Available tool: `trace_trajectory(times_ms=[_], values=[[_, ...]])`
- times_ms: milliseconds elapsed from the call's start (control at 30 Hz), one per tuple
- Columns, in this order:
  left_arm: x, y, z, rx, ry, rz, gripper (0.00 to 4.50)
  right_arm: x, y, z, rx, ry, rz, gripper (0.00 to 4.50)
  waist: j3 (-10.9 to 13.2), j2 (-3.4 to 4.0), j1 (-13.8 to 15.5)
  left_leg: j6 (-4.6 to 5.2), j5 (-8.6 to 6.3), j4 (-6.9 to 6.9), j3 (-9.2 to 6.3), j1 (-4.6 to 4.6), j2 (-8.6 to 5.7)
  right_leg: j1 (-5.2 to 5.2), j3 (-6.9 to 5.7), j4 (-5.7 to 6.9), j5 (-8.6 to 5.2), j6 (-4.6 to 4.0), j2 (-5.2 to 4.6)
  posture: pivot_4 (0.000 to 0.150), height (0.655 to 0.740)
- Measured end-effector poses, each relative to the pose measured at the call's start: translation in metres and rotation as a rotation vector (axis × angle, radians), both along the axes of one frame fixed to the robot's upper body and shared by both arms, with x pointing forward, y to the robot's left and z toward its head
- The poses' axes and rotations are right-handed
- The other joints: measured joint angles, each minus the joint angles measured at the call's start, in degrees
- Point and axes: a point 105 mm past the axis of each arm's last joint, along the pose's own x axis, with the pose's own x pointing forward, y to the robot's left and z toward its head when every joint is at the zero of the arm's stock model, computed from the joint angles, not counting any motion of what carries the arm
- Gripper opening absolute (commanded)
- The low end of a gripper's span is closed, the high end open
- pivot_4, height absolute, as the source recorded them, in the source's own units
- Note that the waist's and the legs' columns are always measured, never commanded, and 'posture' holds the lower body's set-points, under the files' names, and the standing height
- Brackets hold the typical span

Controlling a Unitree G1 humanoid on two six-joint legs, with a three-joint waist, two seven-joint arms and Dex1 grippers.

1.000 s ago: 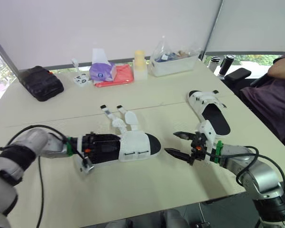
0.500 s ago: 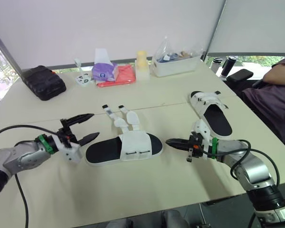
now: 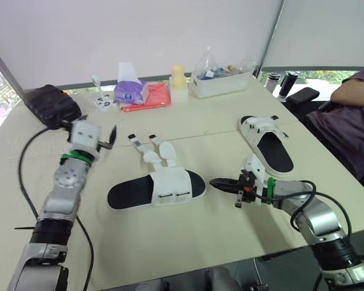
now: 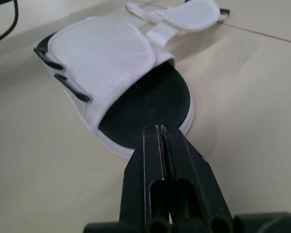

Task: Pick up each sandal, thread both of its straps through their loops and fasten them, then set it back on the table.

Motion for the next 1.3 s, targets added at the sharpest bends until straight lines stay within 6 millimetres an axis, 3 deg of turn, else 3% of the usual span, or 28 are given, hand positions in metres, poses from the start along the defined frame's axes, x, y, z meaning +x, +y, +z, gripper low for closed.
trace_trajectory(times_ms=[200,400,567,700,1067,1200,1300], values=[[-0.03,-0.014,-0.018,-0.184,0.26,-0.33,4.5,0.006,0.009,0.004,-0.002,-0.029,0.049,0.03,0.0,0.0,0.0,0.0,-0.01,0.06,-0.01,0.01,0.02,0.04,0.01,0.02,0.01,-0.02,0.04,0.15,0.74],[-0.042,-0.003,-0.037,-0.265,0.395,-0.368,4.5,0.011,0.031,-0.006,-0.001,-0.019,0.137,0.03,0.0,0.0,0.3,-0.01,0.0,0.1,-0.03,0.03,0.01,0.11,0.0,0.01,0.05,-0.07,0.05,0.15,0.74],[-0.04,0.003,-0.055,-0.302,0.456,-0.321,4.5,0.019,0.041,-0.015,-0.02,0.005,0.189,0.03,0.0,-0.01,0.2,-0.01,0.0,0.11,-0.03,0.03,0.01,0.1,-0.01,0.0,0.05,-0.08,0.05,0.15,0.74],[-0.037,-0.005,-0.066,-0.27,0.474,-0.334,4.5,0.019,0.05,-0.022,-0.043,0.041,0.267,0.03,0.0,-0.01,0.1,-0.02,0.0,0.11,-0.03,0.02,0.01,0.08,-0.01,-0.01,0.06,-0.09,0.05,0.15,0.74],[-0.036,-0.011,-0.066,-0.236,0.454,-0.343,4.5,0.004,0.066,-0.026,-0.013,0.098,0.359,0.03,0.0,-0.01,0.0,-0.03,-0.01,0.08,-0.04,0.02,0.03,0.06,0.0,-0.02,0.06,-0.09,0.06,0.15,0.74],[-0.034,-0.024,-0.073,-0.227,0.475,-0.379,4.5,0.009,0.073,-0.027,-0.01,0.076,0.36,0.03,0.0,-0.01,0.0,-0.04,0.0,0.09,-0.04,0.03,0.03,0.06,-0.01,-0.02,0.06,-0.1,0.06,0.15,0.74],[-0.02,-0.036,-0.071,-0.281,0.526,-0.415,4.5,0.012,0.073,-0.031,-0.043,0.042,0.365,0.03,0.0,-0.05,0.2,-0.09,0.03,0.09,-0.09,0.07,0.03,0.15,-0.06,-0.01,0.08,-0.13,0.07,0.15,0.74]])
